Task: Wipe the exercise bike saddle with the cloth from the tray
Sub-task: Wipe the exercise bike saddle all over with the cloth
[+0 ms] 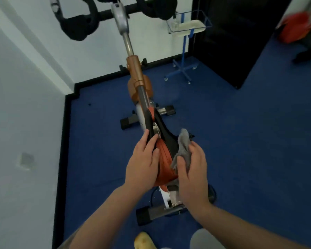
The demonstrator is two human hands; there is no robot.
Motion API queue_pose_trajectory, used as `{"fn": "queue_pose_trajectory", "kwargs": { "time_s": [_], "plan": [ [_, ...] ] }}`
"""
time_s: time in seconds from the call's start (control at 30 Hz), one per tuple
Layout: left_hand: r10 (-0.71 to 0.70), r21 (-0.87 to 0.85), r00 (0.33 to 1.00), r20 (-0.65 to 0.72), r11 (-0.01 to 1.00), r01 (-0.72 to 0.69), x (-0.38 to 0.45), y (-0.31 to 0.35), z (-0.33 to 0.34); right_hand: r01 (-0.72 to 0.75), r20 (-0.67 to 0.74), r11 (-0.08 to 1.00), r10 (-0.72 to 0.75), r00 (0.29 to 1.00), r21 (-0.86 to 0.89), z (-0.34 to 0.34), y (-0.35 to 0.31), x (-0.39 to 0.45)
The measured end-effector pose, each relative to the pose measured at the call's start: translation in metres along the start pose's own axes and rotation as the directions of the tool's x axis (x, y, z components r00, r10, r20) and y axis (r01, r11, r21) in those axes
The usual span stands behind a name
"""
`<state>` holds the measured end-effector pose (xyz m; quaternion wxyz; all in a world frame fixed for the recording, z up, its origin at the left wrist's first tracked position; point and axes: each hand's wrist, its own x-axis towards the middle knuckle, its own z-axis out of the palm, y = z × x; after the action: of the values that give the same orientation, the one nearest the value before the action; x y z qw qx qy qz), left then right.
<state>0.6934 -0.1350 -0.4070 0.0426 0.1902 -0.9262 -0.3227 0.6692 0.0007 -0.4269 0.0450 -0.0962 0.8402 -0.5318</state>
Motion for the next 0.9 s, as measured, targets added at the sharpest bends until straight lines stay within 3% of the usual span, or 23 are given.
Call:
{"fn": "queue_pose_trajectory", "kwargs": {
  "time_s": [0.17,0.3,0.43,0.6,0.9],
  "plan": [
    [0.224,0.013,0.967,0.119,0.974,-0.227,0.012,-0.023,-0.01,-0.179,-0.101,0.98,0.187,0.977,0.086,0.003,-0.004,0.025],
    [0.486,0.047,0.859,0.158,0.866,-0.498,0.024,-0.027,-0.01,-0.268,-0.304,0.944,0.316,0.899,0.19,0.025,-0.015,-0.001],
    [0.491,-0.087,0.862,0.125,0.871,-0.483,0.026,-0.029,-0.009,-0.236,-0.384,0.961,0.275,0.881,0.144,0.062,-0.039,-0.034],
    [0.475,-0.145,0.874,0.1,0.876,-0.46,0.027,-0.033,-0.008,-0.291,-0.408,0.923,0.373,0.833,0.25,0.046,-0.032,-0.008],
    [0.437,-0.182,0.894,0.097,0.891,-0.416,0.023,-0.029,-0.01,-0.366,-0.411,0.881,0.466,0.784,0.3,0.097,-0.053,-0.042]
  ]
}}
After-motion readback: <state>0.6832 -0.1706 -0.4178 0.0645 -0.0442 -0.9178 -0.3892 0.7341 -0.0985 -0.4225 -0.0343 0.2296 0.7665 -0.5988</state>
